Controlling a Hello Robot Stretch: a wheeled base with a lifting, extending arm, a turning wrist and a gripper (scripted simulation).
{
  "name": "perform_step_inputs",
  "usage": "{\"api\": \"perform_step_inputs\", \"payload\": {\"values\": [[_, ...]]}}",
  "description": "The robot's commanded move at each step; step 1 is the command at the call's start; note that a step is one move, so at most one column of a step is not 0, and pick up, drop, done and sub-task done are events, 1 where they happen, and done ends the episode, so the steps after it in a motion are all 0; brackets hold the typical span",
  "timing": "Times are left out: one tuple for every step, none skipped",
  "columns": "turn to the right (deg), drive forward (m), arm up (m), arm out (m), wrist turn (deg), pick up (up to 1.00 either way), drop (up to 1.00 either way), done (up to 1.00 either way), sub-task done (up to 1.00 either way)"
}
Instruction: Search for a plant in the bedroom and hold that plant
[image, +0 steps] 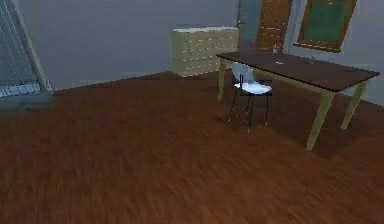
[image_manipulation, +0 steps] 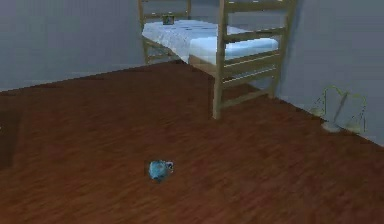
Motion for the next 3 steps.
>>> {"api": "perform_step_inputs", "payload": {"values": [[-3.0, 0.0, 0.0, 0.0, 0.0, 0.0, 0.0, 0.0, 0.0], [0.0, 1.0, 0.0, 0.0, 0.0, 0.0, 0.0, 0.0, 0.0], [0.0, 1.0, 0.0, 0.0, 0.0, 0.0, 0.0, 0.0, 0.0]]}}
